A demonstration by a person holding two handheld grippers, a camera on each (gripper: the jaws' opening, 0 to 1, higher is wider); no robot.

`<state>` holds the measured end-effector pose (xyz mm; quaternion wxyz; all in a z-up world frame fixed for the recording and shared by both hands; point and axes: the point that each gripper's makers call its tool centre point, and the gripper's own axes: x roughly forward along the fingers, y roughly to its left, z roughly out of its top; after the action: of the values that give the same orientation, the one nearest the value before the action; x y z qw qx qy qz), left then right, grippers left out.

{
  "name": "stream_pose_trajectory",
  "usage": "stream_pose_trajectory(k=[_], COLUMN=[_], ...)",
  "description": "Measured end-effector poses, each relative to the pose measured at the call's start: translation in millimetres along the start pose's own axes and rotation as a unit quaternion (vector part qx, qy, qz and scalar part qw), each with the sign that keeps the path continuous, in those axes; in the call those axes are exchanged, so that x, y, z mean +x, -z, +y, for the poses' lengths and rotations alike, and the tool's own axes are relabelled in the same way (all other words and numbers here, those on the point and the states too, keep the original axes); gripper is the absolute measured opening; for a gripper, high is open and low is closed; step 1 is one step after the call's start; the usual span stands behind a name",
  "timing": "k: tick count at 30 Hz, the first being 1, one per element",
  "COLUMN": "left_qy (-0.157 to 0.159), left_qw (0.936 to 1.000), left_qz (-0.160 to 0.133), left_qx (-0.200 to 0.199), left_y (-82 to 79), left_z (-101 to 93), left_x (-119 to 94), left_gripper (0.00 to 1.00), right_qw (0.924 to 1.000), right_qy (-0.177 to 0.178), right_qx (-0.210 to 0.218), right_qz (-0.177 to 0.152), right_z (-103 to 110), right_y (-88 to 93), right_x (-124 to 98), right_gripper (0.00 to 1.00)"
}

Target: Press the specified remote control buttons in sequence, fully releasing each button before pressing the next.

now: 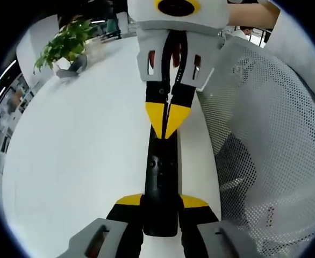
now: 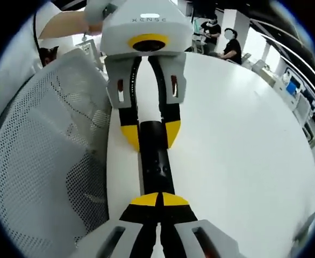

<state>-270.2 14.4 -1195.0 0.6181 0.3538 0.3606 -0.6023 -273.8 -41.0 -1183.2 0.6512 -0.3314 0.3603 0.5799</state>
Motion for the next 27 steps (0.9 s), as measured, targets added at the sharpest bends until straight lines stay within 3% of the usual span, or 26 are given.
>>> stream_pose_trajectory(k=[4, 13, 15, 20, 24, 27], left_qy=[0.001, 0.004, 0.004, 0.003, 0.003, 0.003], left_qw=[1.0, 1.0, 1.0, 1.0, 1.0, 1.0], left_qz=[0.004, 0.006, 0.005, 0.0, 0.003, 0.005], left_qx=[0.001, 0.004, 0.003, 0.001, -0.001, 0.0], left_y=[0.2, 0.0, 0.1, 0.0, -0.4, -0.1], left_z=[0.2, 0.0, -0.1, -0.1, -0.1, -0.1], left_x=[-0.2, -0.4, -0.4, -0.5, -0.1, 0.0], left_gripper=[0.24, 0.24, 0.24, 0.24, 0.24, 0.24], right_qw=[0.9999, 0.9992, 0.9993, 0.9993, 0.9988, 0.9988], right_qy=[-0.002, 0.008, 0.011, 0.023, 0.042, 0.037], right_qx=[0.011, -0.025, -0.025, 0.017, 0.005, 0.003], right_qz=[-0.002, 0.029, 0.025, -0.026, -0.025, -0.032], right_z=[-0.5, -0.6, -1.3, -2.2, -0.2, 1.3], right_y=[0.5, -2.5, -1.7, -2.3, -2.9, -7.6], right_x=[-0.2, 4.5, 3.3, 1.2, 1.7, 3.2], right_gripper=[0.0, 0.0, 0.0, 0.0, 0.0, 0.0])
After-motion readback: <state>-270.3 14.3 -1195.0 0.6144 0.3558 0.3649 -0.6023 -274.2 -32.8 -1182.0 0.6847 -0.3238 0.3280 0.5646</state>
